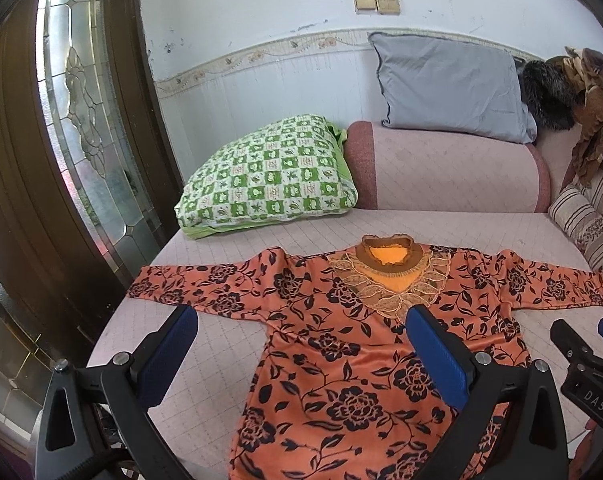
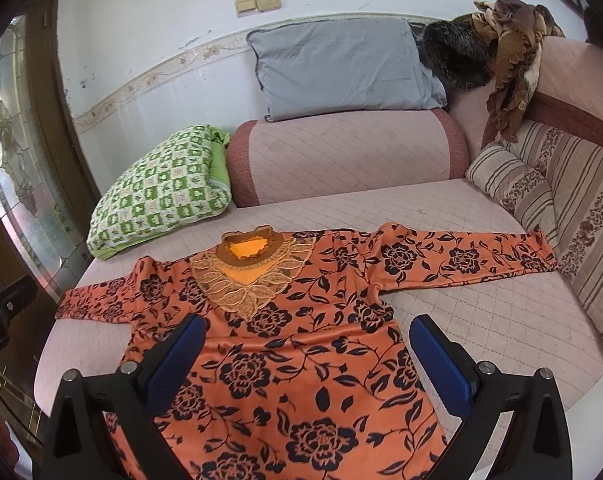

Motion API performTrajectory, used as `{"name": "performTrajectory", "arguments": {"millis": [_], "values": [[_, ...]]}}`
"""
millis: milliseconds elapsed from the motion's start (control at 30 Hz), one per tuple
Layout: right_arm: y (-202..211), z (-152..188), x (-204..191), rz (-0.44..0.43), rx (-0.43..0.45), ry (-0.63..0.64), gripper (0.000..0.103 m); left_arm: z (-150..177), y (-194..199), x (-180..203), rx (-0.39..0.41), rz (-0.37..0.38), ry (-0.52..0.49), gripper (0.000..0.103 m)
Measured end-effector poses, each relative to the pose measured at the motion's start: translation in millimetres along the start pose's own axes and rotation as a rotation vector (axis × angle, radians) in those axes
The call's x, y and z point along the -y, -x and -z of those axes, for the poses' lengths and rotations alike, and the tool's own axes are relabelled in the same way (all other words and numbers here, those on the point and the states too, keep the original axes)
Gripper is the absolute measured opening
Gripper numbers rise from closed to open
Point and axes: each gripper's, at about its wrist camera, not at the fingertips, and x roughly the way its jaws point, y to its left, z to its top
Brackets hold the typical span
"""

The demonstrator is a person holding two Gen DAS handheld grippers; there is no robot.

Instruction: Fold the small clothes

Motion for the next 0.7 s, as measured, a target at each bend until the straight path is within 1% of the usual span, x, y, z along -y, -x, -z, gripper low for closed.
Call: {"name": "performTrajectory", "arguments": {"millis": [67,167,233,300,367,400,433,467,500,533,567,633,667,700], "values": [[-11.7,-3.5,7.5,0.008,-0.003,-0.009,0.103,-1.5,-15.5,10.1,-0.011,0.014,0.001,0.103],[-38.8,-8.5,32.5,0.004,-0.029,-0.059,0.103,-3.2,-59.2,36.1,-0.078,0.056,0.014,0.103],[-63.1,-12.4,66.0,0.006,-0.051,-0.126,0.103,0.6,-96.9,57.1,-0.131,0.106,0.049,0.103],[-85.4,-14.1,109.2,0.004,-0.051,-0.228,0.103,8.0,-134.8,80.9,-0.199,0.135,0.064,0.103],[-113.4,-13.6,166.5,-0.007,-0.066,-0.37,0.101,20.4,-173.5,105.9,-0.259,0.156,0.054,0.103],[-127.2,-12.3,194.3,-0.011,-0.082,-0.444,0.095,25.7,-184.5,114.2,-0.272,0.157,0.047,0.103],[-142.0,-8.6,225.6,-0.011,-0.101,-0.532,0.09,32.6,-197.3,121.7,-0.281,0.163,0.042,0.103],[-155.1,-4.2,253.9,-0.014,-0.117,-0.613,0.082,38.6,-206.2,125.5,-0.284,0.174,0.041,0.103],[-168.9,2.3,284.5,-0.019,-0.129,-0.71,0.079,43.9,-214.2,127.8,-0.287,0.187,0.042,0.103],[-180.0,8.8,310.1,-0.022,-0.129,-0.796,0.078,49.1,-222.4,128.9,-0.288,0.193,0.042,0.103],[-191.9,16.0,338.1,-0.022,-0.125,-0.886,0.075,52.1,-227.9,129.5,-0.29,0.192,0.04,0.103],[-206.6,26.7,377.6,0.012,-0.108,-1.027,0.073,53.4,-238.9,128.0,-0.295,0.181,0.029,0.103],[-212.2,32.1,397.3,0.004,-0.063,-1.11,0.07,52.1,-242.4,125.9,-0.293,0.176,0.031,0.103],[-215.3,33.4,411.0,0.002,-0.025,-1.161,0.07,50.2,-246.9,123.5,-0.288,0.167,0.038,0.103]]}}
